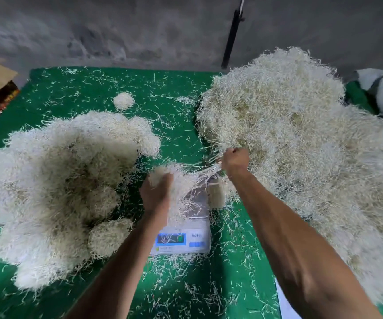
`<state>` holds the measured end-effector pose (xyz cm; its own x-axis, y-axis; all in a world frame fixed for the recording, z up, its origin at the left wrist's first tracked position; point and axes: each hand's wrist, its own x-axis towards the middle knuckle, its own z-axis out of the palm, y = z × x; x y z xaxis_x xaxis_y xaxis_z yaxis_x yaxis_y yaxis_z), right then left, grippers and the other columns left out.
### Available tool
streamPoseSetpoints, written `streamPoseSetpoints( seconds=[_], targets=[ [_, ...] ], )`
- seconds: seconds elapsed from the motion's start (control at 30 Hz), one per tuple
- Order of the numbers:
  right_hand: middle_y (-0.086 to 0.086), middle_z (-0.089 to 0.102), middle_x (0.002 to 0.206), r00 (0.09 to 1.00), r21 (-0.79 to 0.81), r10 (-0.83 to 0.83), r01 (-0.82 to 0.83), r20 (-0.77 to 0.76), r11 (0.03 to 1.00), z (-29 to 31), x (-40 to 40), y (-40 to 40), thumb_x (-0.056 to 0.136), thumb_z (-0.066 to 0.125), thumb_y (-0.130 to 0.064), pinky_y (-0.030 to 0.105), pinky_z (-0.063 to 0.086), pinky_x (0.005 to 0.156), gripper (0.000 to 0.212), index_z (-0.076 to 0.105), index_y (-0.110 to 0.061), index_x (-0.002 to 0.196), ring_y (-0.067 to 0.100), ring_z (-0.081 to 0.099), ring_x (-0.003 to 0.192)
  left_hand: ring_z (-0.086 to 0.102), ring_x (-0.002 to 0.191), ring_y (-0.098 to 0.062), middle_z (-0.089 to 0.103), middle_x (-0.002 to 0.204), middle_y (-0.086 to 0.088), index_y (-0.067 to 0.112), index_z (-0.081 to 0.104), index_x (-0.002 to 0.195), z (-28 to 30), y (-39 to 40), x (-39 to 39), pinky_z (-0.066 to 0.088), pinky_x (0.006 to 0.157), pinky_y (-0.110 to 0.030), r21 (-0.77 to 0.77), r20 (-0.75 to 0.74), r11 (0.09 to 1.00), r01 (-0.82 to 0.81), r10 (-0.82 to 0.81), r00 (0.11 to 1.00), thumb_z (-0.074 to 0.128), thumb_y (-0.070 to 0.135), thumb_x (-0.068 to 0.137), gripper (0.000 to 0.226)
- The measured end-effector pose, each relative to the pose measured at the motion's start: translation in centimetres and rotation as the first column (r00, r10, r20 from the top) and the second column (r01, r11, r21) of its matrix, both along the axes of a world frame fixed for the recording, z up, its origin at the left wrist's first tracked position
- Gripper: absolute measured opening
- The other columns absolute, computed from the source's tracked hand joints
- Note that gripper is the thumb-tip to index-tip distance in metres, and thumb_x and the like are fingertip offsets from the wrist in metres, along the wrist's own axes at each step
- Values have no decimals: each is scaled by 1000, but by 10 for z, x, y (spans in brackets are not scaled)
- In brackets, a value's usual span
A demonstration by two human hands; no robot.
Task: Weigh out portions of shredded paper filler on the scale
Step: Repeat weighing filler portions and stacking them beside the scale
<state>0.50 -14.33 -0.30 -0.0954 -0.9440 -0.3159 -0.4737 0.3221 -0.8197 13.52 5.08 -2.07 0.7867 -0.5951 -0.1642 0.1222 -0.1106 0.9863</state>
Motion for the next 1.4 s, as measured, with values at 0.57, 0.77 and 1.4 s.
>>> streamPoseSetpoints(
  seconds=[0.57, 0.77, 1.4],
  targets=[
    [-2, 62, 68, 574, -25, 457, -640, -680, 768, 22, -43, 77, 107, 39, -50, 20, 42, 40, 45, 63, -19, 84, 9, 59, 50, 40, 142, -35, 30, 161, -20, 8, 18, 160, 21, 25, 1, 38, 114, -46, 335, -88, 925, 177, -156, 984, 65, 38, 96, 85],
    [0, 63, 71, 532, 11, 547, -710, -647, 704, 5, -51, 131, 108, 38, -47, 21, 44, 46, 42, 62, -19, 88, 11, 62, 57, 72, 78, -25, 73, 97, -10, 6, 60, 136, 33, 72, 6, 63, 75, -48, 298, 151, 951, 79, -129, 980, 64, 28, 97, 45],
    [1, 69, 81, 685, 49, 611, -649, -397, 759, -15, -34, 195, 107, 44, -42, 23, 43, 49, 30, 63, -19, 106, 12, 59, 57, 70, 96, -25, 68, 101, -9, 4, 64, 123, 15, 123, 19, 61, 68, -31, 173, -148, 983, 65, -40, 988, 65, 34, 96, 40]
  ],
)
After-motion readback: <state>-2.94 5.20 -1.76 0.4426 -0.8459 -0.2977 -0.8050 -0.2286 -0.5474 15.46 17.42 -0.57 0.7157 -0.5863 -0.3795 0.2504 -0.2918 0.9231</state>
